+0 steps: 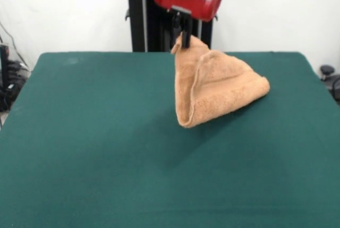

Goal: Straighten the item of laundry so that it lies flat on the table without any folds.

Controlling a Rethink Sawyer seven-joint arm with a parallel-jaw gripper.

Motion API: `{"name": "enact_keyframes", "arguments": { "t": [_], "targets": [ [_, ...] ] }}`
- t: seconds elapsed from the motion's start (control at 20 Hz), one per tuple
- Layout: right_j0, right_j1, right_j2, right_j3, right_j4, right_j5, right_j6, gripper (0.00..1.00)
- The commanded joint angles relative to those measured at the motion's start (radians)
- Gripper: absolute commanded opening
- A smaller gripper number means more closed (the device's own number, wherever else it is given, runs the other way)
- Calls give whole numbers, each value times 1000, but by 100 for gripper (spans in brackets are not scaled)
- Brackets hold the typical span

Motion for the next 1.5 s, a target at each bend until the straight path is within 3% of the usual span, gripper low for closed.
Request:
{"name": "enact_keyframes", "arguments": {
  "t": [0.05, 0.7, 1.1, 1.25, 1.5],
  "targets": [
    [44, -90, 6, 117, 16, 214, 19, 0],
    [116, -132, -58, 80, -45, 306, 84, 0],
    [70, -76, -33, 106, -2, 203, 36, 0],
    [-27, -35, 30, 195, 68, 50, -53, 0],
    [-135, 66, 88, 256, 9, -203, -132, 0]
  ]
}}
